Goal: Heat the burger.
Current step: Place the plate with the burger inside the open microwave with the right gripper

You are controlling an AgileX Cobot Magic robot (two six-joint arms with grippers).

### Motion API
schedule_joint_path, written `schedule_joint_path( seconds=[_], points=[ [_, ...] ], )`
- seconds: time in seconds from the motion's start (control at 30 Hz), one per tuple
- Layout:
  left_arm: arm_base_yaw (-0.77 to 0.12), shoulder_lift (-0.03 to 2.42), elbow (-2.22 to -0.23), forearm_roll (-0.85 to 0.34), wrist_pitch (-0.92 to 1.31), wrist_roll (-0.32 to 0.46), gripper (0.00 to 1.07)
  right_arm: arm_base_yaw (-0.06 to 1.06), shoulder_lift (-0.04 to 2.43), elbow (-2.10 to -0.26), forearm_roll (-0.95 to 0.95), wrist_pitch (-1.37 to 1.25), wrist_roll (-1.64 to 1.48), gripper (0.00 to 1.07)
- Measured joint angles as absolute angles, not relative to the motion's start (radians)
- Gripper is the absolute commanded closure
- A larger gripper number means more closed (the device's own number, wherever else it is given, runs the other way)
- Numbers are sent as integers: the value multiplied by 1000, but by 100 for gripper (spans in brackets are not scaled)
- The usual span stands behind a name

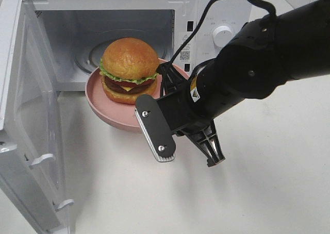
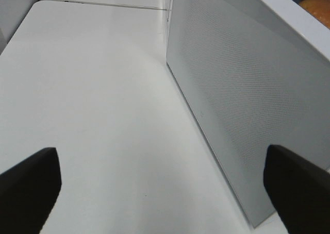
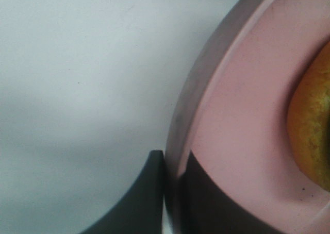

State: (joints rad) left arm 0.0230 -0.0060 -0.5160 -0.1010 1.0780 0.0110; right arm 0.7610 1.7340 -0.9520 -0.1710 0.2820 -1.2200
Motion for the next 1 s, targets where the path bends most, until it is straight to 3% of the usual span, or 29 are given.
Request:
schedule_joint_path(
  seconds=[1.0],
  points=[
    [23,-6,-516,-101,1078,11,4,761,1959,-1290,-205,451,-1032,107]
  ],
)
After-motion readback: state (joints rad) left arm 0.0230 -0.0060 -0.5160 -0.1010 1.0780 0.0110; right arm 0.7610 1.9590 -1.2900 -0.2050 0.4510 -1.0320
